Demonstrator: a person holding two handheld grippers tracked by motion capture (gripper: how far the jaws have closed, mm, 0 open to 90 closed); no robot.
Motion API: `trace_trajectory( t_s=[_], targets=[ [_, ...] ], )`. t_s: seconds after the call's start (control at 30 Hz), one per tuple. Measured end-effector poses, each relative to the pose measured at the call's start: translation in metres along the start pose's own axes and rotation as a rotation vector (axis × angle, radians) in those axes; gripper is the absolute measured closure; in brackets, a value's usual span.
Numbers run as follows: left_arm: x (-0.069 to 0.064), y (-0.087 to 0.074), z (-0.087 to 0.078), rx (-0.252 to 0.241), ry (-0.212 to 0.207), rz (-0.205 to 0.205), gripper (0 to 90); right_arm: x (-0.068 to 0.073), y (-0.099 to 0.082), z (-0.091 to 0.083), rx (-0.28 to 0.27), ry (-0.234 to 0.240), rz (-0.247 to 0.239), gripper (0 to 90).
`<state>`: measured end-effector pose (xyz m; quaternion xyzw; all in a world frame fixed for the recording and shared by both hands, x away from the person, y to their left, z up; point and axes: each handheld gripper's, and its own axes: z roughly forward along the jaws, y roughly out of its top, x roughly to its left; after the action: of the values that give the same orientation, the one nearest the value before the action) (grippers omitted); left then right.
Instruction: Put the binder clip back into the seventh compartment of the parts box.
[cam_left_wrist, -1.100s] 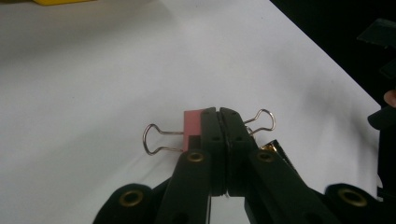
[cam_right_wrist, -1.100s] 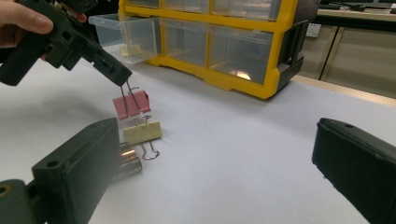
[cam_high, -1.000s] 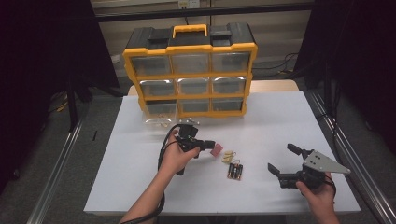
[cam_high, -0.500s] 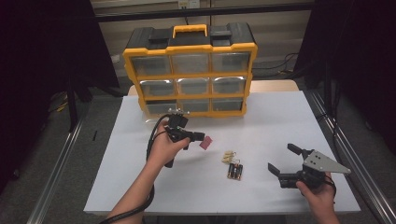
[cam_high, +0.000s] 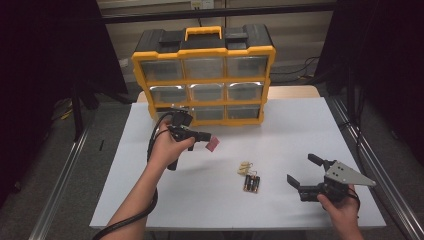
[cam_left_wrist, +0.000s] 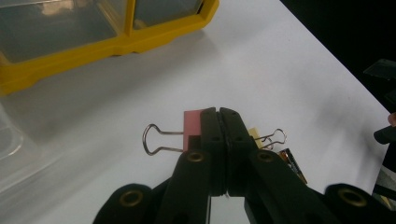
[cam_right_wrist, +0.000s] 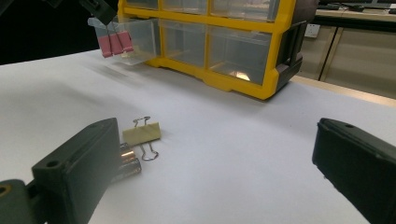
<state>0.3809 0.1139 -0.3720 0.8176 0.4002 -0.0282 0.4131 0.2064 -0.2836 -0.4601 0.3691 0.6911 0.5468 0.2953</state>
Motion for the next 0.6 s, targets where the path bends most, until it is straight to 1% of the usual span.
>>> trace_trajectory(
  t_s=[0.03, 0.27, 0.3, 0.37, 0.5, 0.53, 0.6],
  targets=[
    [0.0, 0.002, -0.002, -0.006, 0.007, -0.003, 89.7, 0.0, 0.0, 0.0, -0.002, -0.003, -0.003, 0.7],
    [0.004, 0.012, -0.013, -0.003, 0.015, -0.008, 89.7, 0.0, 0.0, 0.0, 0.0, -0.001, -0.001, 0.7],
    [0.005, 0.014, -0.014, -0.007, 0.019, -0.013, 89.7, 0.0, 0.0, 0.0, 0.001, 0.0, 0.001, 0.7],
    [0.007, 0.016, -0.016, -0.004, 0.026, -0.008, 89.7, 0.0, 0.0, 0.0, 0.0, 0.0, -0.001, 0.7],
    [0.011, 0.02, -0.021, -0.01, 0.046, -0.012, 89.7, -0.001, 0.0, -0.001, 0.0, -0.006, -0.004, 0.7],
    [0.012, 0.02, -0.022, -0.009, 0.048, -0.006, 89.7, -0.001, 0.0, -0.001, 0.001, -0.008, -0.001, 0.7],
    [0.013, 0.022, -0.024, -0.009, 0.056, -0.012, 89.7, -0.001, 0.0, -0.001, 0.001, -0.007, -0.001, 0.7]
  ],
)
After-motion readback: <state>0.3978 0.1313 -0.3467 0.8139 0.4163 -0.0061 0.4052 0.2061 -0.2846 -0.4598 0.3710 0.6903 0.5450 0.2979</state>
